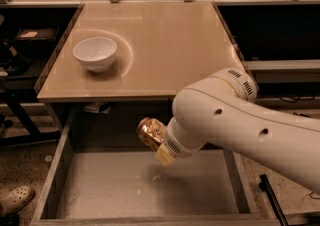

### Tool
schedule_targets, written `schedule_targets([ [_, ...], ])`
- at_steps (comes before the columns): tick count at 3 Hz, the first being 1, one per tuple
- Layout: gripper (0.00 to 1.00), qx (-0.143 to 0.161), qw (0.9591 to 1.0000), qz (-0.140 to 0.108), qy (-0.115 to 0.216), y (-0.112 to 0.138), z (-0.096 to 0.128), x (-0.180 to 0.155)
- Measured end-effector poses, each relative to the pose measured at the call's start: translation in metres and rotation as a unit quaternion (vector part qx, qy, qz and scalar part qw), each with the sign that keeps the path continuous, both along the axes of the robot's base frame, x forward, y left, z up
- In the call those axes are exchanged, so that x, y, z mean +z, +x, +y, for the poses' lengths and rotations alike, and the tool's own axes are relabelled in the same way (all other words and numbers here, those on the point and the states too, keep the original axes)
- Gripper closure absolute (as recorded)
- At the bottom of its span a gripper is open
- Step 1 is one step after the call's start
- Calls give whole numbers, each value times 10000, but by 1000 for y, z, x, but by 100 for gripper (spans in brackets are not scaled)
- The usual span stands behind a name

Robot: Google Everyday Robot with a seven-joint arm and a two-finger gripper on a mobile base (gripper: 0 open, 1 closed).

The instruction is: Pick orange can from top drawer and place on counter

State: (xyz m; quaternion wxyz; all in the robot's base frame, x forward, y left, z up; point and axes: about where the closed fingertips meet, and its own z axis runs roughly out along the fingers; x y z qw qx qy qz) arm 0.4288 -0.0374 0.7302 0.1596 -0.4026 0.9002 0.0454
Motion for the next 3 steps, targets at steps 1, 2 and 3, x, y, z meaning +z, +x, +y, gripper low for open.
schedule_targets([
  [1, 100, -4, 9996, -268, -123, 12, -4, 45],
  [2, 100, 84, 9981, -560, -236, 32, 3, 87],
  [3, 100, 69, 9968, -707, -378, 63, 8, 119],
])
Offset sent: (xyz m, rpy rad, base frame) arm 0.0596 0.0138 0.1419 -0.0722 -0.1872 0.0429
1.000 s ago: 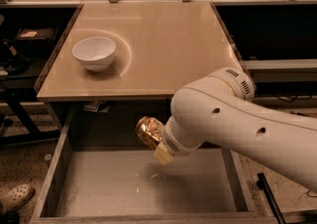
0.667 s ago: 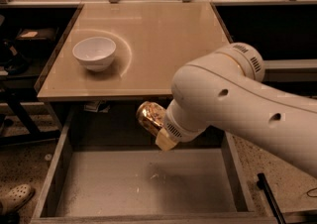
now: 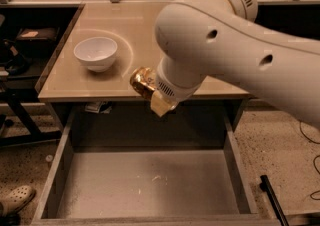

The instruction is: Pick orange can from top drawer and place on counter

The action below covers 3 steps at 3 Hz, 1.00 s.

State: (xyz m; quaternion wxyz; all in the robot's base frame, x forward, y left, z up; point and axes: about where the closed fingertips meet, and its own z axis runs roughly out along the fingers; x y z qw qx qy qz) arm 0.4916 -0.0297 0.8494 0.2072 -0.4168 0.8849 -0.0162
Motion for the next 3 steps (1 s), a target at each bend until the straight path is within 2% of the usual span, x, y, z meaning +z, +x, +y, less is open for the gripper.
schedule_targets([
  [1, 100, -35, 9999, -67, -119, 40, 0, 16],
  [2, 100, -121, 9997, -75, -183, 81, -8, 15],
  [3, 100, -246, 9993, 25, -274, 118, -18, 1],
])
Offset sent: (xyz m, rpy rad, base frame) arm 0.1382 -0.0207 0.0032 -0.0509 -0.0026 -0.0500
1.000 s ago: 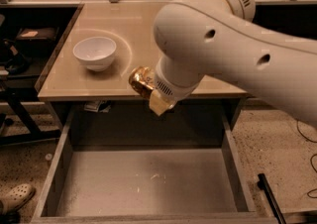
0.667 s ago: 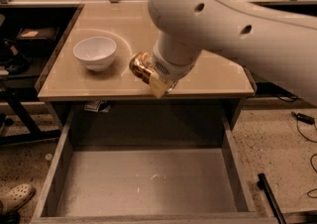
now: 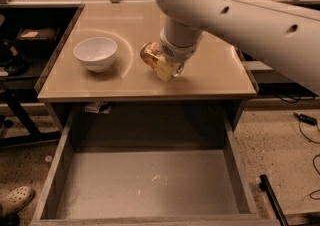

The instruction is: Pick orange can from top drawer and place on counter

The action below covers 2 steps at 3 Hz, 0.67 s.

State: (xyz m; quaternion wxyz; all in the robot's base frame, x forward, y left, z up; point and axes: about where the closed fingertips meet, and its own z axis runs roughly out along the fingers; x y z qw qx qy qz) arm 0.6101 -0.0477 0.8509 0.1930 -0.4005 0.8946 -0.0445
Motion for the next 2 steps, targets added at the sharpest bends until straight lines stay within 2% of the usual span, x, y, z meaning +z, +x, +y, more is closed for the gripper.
schedule_targets([
  [1, 100, -53, 9998, 132, -115, 20, -6, -20],
  [2, 100, 27, 9995, 258, -163, 23, -6, -32],
])
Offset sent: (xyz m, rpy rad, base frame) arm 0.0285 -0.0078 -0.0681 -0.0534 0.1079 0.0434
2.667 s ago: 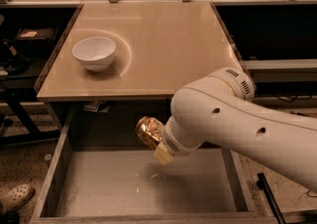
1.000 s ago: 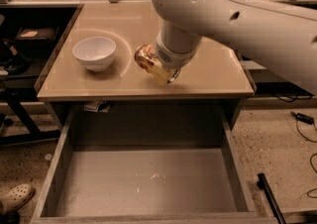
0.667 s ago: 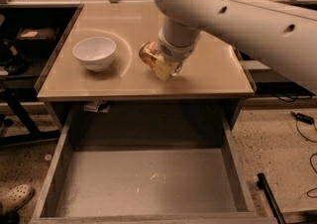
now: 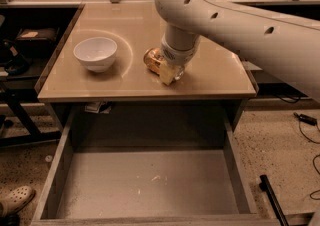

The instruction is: Pick orange can from top drawer and place on counter

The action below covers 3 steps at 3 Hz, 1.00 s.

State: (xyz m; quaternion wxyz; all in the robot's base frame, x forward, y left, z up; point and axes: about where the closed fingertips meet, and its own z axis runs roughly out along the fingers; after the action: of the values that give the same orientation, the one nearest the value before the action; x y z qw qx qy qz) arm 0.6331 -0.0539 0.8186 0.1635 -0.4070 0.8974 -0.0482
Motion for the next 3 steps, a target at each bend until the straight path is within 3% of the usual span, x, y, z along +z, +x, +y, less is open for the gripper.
schedule_targets([
  [1, 82, 0, 10000, 0, 0, 0, 0, 2],
  [3, 36, 0, 10000, 0, 0, 0, 0, 2],
])
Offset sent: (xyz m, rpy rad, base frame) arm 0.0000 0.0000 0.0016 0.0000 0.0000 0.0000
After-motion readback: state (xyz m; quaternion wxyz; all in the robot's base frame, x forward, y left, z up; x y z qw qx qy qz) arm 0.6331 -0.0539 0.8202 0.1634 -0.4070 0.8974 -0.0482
